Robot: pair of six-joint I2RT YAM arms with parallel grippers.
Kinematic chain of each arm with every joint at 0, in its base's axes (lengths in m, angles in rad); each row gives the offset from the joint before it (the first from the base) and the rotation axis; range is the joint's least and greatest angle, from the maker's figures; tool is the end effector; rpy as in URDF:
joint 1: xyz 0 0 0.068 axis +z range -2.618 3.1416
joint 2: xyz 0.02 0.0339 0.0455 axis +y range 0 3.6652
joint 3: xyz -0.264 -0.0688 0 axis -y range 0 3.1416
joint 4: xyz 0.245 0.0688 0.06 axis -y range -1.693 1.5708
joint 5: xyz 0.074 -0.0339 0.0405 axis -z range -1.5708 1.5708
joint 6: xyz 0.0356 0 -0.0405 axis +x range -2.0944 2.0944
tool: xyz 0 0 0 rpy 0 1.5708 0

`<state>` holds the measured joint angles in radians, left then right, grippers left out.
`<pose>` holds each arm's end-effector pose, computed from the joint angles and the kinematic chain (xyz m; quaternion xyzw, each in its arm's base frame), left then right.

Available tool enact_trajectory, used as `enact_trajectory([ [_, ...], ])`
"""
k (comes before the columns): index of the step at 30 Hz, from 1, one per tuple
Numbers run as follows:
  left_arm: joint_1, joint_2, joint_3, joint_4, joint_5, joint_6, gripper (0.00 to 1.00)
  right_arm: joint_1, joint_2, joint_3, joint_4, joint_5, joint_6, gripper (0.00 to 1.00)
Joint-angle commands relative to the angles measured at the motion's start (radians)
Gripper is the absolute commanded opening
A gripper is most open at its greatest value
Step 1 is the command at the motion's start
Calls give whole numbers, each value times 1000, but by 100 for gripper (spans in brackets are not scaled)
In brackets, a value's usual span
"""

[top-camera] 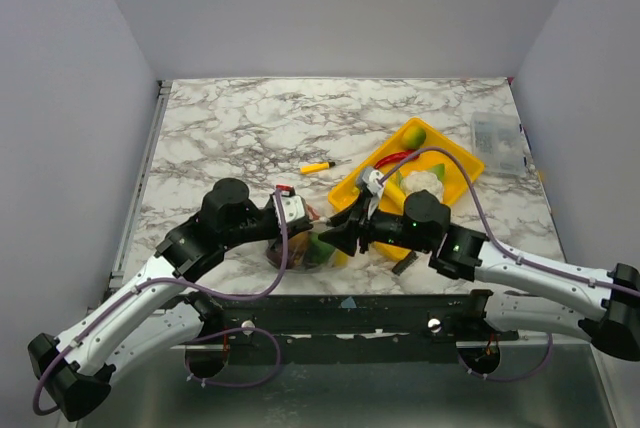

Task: Place the food in the zip-top bag and seal the zipper
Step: Zip the zipper food storage bag at the center of the board.

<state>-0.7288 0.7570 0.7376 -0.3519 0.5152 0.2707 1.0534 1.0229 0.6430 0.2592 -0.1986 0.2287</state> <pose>0.1167 -0.1277 0.3119 0.5087 0.6317 -0.3287 0.4838 0.1128 0.2124 0.2906 -0.3587 0.6560 0.4541 0.4845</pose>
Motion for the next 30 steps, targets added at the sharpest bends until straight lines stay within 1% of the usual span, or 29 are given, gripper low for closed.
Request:
enact_trajectory([
  [1,0,-18,-21,47,-13,21,0,-3,-30,183,-303,46,101,54],
  [2,0,-13,-18,48,-7,21,0,-2,-14,220,-378,50,101,59],
  [4,-1,-1,-13,45,5,21,0,-2,23,297,-484,59,92,61],
  [6,0,7,-9,42,16,19,0,-4,46,347,-537,52,79,61],
  [10,0,9,-10,44,29,19,0,-17,92,433,-590,33,52,59],
  [15,-1,8,-11,38,54,23,0,-28,156,511,-679,23,-18,52],
  [21,0,10,-6,31,75,28,0,-39,171,557,-720,-21,-115,41],
  [27,0,9,-7,29,85,30,0,-41,227,621,-779,-74,-206,31],
  [30,0,7,-6,26,90,30,0,-42,248,638,-789,-130,-247,29],
])
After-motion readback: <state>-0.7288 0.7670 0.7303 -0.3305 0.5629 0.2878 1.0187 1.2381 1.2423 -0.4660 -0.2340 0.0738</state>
